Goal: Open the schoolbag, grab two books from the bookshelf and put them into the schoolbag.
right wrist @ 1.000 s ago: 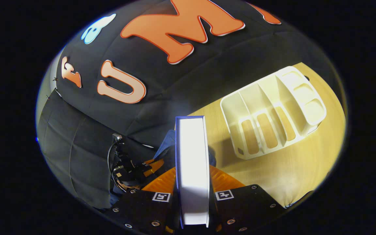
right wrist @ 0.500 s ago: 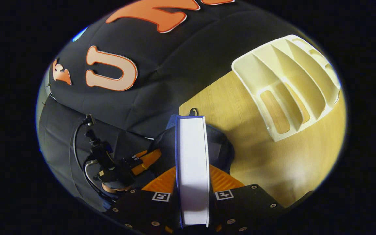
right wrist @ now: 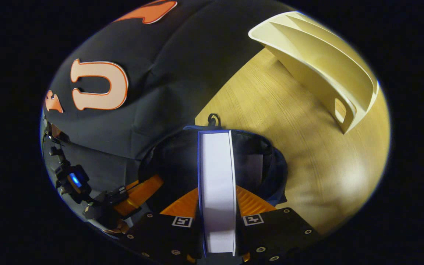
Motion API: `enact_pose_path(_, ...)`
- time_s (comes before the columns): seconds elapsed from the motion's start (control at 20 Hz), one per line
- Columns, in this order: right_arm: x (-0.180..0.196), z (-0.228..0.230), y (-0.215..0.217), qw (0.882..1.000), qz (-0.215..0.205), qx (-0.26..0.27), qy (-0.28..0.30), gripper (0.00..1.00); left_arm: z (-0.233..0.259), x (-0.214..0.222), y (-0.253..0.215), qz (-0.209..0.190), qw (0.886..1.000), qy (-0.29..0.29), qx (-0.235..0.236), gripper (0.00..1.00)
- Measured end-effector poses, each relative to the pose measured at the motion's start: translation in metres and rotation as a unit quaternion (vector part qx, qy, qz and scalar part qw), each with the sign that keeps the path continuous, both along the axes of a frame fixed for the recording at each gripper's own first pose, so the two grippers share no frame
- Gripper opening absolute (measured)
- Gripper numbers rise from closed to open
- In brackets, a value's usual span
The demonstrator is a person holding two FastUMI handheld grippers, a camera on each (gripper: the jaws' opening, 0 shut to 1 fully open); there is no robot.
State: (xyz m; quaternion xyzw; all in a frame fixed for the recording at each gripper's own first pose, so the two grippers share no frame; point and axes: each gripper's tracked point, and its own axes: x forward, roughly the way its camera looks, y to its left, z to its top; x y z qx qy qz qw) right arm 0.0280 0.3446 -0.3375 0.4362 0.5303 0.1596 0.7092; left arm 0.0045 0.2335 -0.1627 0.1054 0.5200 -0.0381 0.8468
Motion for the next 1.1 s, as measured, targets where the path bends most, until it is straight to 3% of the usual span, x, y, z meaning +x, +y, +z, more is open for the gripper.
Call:
enact_pose_path(0.35,0.013,-0.016,0.034,0.997,-0.065,0.048,0.007,0.35,0.006,0.004,-0.015,-0.023,1.000,-0.001,-0.004,0.01)
enact_pose_path(0.55,0.014,-0.021,0.041,0.996,-0.075,0.054,-0.002,0.35,0.003,0.003,-0.023,-0.032,0.999,0.005,-0.017,0.01)
enact_pose_path(0.6,0.012,-0.024,0.045,0.996,-0.074,0.059,0.001,0.24,0.003,0.003,-0.027,-0.033,0.999,0.006,-0.020,0.01)
enact_pose_path(0.65,0.012,-0.027,0.051,0.995,-0.076,0.065,0.004,0.35,0.002,0.002,-0.029,-0.036,0.999,0.007,-0.023,0.01)
enact_pose_path(0.7,0.013,-0.031,0.055,0.994,-0.079,0.070,0.006,0.26,0.001,0.001,-0.032,-0.037,0.999,0.008,-0.027,0.01)
enact_pose_path(0.75,0.015,-0.035,0.060,0.994,-0.082,0.075,0.009,0.36,0.001,0.000,-0.037,-0.039,0.999,0.011,-0.031,0.01)
enact_pose_path(0.9,0.005,-0.054,0.074,0.994,-0.073,0.077,0.037,0.38,-0.002,-0.002,-0.039,-0.038,0.999,0.013,-0.033,0.01)
enact_pose_path(0.95,0.000,-0.061,0.073,0.994,-0.064,0.071,0.059,0.34,-0.002,-0.003,-0.037,-0.036,0.999,0.014,-0.032,0.01)
enact_pose_path(1.0,-0.003,-0.061,0.078,0.994,-0.058,0.064,0.072,0.39,-0.003,-0.002,-0.034,-0.032,0.999,0.016,-0.032,0.01)
enact_pose_path(1.05,-0.007,-0.058,0.079,0.994,-0.049,0.063,0.076,0.61,-0.003,-0.002,-0.032,-0.031,0.999,0.016,-0.032,0.01)
enact_pose_path(1.1,-0.003,-0.055,0.074,0.995,-0.048,0.058,0.069,0.65,-0.002,-0.002,-0.030,-0.030,0.999,0.014,-0.031,0.01)
